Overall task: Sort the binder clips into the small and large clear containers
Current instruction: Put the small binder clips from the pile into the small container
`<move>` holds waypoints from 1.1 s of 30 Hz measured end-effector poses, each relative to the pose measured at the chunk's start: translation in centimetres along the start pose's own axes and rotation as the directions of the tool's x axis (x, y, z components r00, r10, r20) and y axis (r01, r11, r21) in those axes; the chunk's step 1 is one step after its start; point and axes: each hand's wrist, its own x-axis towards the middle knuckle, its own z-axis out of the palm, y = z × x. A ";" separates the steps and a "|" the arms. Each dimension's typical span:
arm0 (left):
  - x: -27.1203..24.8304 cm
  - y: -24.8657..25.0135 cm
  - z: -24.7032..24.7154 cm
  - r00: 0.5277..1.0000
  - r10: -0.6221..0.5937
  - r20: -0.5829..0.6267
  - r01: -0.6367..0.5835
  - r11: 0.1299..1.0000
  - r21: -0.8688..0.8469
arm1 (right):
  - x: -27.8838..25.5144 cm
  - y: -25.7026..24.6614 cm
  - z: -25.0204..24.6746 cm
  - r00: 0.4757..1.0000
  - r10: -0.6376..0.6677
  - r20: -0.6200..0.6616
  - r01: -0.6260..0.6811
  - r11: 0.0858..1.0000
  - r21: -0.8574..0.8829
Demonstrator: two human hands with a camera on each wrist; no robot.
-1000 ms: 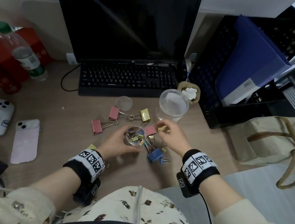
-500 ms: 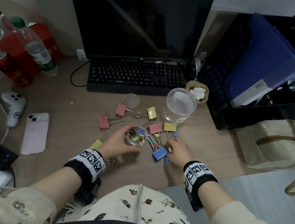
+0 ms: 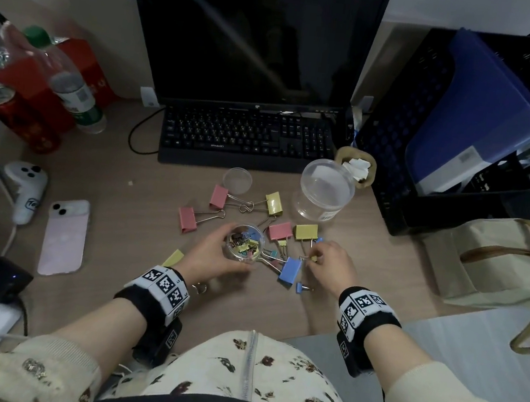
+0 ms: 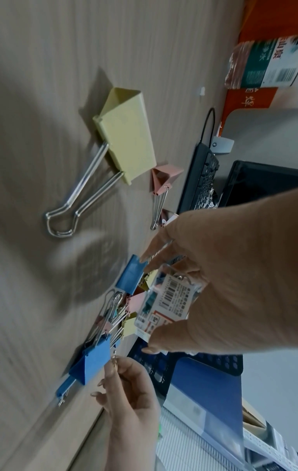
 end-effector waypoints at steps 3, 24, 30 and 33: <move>0.3 -0.1 0.2 1.000 0.005 0.005 -0.005 1.000 -0.010 | 0.0 0.2 -0.4 0.998 0.017 -0.064 -0.015 0.999 0.033; 0.8 -0.5 0.4 1.000 0.028 0.002 -0.028 0.999 -0.023 | 0.6 -4.4 -2.1 0.982 -0.162 -0.095 0.178 0.964 0.198; 0.7 -1.5 -0.2 0.999 0.004 -0.038 -0.005 1.000 -0.021 | 1.2 -4.1 -0.6 0.968 -0.173 0.180 0.163 0.984 0.067; 0.8 -2.1 -0.4 0.997 0.003 -0.076 -0.004 1.000 -0.010 | 1.3 -4.8 0.0 0.960 -0.201 0.195 0.213 0.976 -0.041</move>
